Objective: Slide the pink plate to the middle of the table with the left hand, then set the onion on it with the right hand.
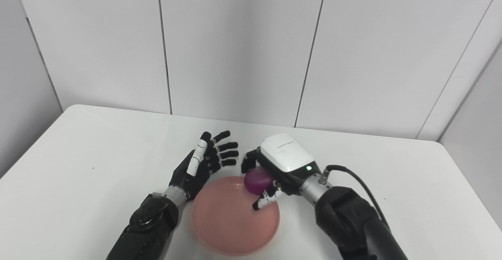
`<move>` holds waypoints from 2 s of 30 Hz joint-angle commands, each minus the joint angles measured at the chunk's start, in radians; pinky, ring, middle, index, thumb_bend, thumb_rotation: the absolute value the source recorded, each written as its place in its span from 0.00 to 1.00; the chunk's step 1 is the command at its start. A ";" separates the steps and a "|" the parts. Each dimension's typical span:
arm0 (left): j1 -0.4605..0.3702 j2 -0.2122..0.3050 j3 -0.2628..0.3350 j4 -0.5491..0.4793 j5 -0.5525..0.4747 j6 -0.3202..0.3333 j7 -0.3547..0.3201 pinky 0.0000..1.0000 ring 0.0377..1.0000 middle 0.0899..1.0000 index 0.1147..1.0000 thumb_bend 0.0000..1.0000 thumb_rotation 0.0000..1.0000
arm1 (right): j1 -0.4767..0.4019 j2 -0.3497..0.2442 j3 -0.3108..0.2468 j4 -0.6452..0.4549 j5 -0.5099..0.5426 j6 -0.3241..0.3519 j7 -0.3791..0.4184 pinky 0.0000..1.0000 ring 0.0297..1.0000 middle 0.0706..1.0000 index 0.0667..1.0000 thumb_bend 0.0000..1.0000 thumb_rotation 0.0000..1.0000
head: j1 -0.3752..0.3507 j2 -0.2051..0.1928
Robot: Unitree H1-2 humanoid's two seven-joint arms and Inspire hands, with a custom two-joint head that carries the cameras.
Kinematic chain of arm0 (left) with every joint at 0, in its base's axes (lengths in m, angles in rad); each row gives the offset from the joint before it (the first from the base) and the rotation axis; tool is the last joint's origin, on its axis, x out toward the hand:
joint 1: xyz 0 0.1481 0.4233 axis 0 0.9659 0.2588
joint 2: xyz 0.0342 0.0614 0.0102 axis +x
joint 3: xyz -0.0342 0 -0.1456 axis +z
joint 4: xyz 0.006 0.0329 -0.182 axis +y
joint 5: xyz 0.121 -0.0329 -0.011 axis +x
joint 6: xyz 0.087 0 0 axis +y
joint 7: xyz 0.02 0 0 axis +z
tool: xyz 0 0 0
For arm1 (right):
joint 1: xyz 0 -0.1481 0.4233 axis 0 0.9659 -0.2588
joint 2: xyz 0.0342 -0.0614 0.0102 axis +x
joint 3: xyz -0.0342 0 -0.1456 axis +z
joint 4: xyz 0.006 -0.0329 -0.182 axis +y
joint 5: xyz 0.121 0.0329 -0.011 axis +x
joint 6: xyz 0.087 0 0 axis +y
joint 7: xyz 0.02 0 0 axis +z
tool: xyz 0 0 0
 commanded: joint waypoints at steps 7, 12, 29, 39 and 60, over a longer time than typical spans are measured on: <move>0.074 -0.010 -0.011 0.082 0.026 0.072 0.024 0.74 0.75 0.75 0.83 0.80 0.90 | -0.048 0.061 0.052 0.062 -0.024 -0.056 -0.053 0.28 0.34 0.38 0.48 0.52 0.00 | -0.002 0.002; 0.075 -0.011 -0.011 0.078 0.028 0.077 0.030 0.74 0.75 0.76 0.82 0.81 0.89 | -0.036 0.078 0.075 0.110 -0.022 -0.075 -0.075 0.28 0.32 0.37 0.48 0.52 0.00 | -0.003 0.003; 0.074 -0.010 -0.005 0.077 0.022 0.085 0.029 0.73 0.76 0.76 0.82 0.80 0.89 | -0.020 0.070 0.080 0.118 0.007 -0.065 -0.049 0.34 0.40 0.40 0.49 0.52 0.01 | -0.017 0.007; 0.075 -0.002 -0.014 0.069 0.026 0.086 0.016 0.70 0.72 0.74 0.82 0.77 0.91 | -0.022 0.073 0.048 0.077 0.020 -0.036 0.004 0.42 0.53 0.60 0.63 0.97 0.63 | -0.026 0.003; 0.093 0.012 -0.007 0.040 0.013 0.103 0.016 0.73 0.74 0.74 0.81 0.76 0.89 | 0.010 0.062 -0.020 0.014 0.022 -0.059 -0.020 0.51 0.63 0.68 0.69 1.00 0.86 | -0.056 0.011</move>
